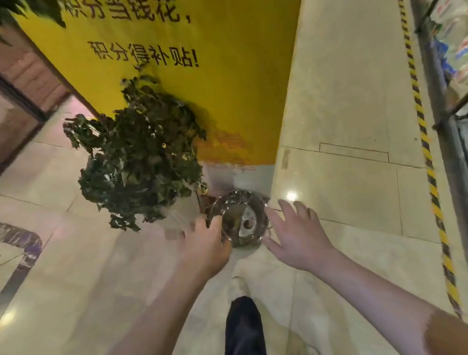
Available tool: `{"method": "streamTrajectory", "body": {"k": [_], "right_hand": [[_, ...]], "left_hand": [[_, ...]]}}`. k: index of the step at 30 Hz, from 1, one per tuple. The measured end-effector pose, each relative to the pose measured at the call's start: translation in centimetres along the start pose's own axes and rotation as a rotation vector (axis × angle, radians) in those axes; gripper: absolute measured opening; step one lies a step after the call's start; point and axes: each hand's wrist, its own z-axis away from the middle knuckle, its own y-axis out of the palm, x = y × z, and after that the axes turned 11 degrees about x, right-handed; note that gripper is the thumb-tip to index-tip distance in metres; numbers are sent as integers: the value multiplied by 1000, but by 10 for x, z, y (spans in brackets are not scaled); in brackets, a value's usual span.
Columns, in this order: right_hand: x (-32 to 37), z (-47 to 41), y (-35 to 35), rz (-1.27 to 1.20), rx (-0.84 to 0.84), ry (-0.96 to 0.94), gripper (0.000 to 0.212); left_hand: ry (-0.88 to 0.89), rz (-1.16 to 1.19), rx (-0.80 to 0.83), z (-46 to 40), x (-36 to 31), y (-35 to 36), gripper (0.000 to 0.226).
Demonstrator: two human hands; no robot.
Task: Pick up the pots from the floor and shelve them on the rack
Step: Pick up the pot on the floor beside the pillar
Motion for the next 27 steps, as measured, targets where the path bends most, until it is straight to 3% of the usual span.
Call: {"method": "streamTrajectory", "body": {"k": [6,11,15,20,24,27], "right_hand": [[-9,-111,108,-23,239,27,73],[-27,-215,248,-31,346,-4,72],[-43,-303,372,9,376,-36,70],[-62,-411,501,-16,282,-40,69],[-77,-455,574,-28,301,0,76],[-94,-451,599,53,344,-27,74]], "left_hand": [[44,-63,114,-135,29,80,58],[51,-115,180,-251,58,206,64],[29,-90,225,-349,81,320,60],[16,-46,220,-462,114,446,63],[-29,16,267,-510,143,512,78],[-13,-22,358,-508,142,541,74]]}}
